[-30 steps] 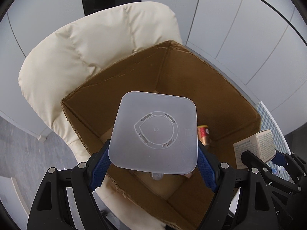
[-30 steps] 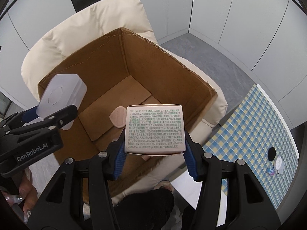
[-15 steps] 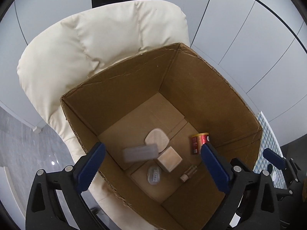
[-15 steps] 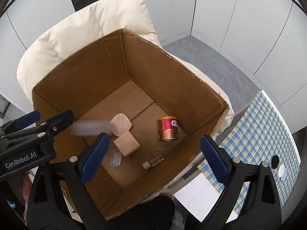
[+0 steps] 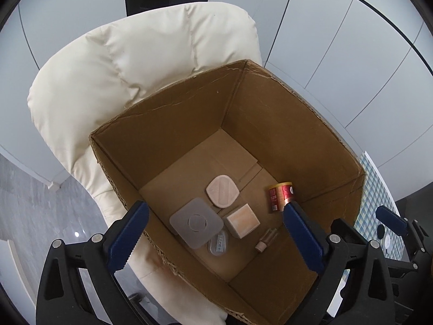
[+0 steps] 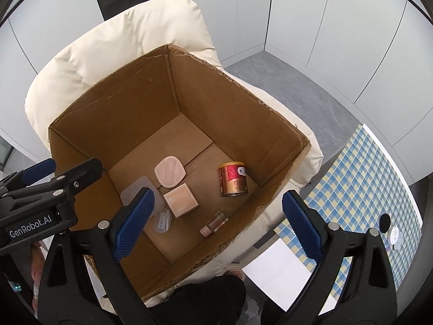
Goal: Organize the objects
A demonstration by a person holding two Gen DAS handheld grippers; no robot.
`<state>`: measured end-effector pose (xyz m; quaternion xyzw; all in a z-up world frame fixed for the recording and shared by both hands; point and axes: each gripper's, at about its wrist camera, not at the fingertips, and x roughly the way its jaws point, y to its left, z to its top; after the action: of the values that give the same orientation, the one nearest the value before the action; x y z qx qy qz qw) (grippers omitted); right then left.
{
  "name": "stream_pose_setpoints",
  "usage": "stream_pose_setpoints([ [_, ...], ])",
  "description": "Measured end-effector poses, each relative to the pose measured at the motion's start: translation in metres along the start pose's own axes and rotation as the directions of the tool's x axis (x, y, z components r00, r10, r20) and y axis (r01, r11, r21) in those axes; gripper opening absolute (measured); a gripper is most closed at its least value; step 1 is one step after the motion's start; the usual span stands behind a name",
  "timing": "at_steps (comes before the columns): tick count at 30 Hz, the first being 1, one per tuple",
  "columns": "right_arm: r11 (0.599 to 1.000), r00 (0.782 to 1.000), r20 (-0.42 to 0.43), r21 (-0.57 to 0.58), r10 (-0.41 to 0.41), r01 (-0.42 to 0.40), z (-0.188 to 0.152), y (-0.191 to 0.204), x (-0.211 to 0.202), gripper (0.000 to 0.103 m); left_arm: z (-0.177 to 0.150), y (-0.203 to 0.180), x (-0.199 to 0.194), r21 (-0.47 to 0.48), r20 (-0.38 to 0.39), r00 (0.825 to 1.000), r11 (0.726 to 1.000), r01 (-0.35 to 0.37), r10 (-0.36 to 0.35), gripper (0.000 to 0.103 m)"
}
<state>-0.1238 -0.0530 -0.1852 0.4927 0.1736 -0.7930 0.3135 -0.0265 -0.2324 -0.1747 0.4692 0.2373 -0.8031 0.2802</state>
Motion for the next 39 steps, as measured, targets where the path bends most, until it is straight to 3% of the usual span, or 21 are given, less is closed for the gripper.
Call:
stream_pose_setpoints([
  [17, 0.995, 0.999, 0.019, 0.091, -0.043, 0.041, -0.042, -0.020, -0.052, 0.097, -0.038, -0.017, -0.048, 0.081, 0.009, 0.999, 0.996, 0.044, -0.045, 0.100],
  [39, 0.975, 0.992, 0.060, 0.201, -0.109, 0.095, -0.156, -0.031, -0.150, 0.097, -0.129, -0.022, -0.112, 0.206, -0.014, 0.993, 0.971, 0.119, -0.118, 0.100],
])
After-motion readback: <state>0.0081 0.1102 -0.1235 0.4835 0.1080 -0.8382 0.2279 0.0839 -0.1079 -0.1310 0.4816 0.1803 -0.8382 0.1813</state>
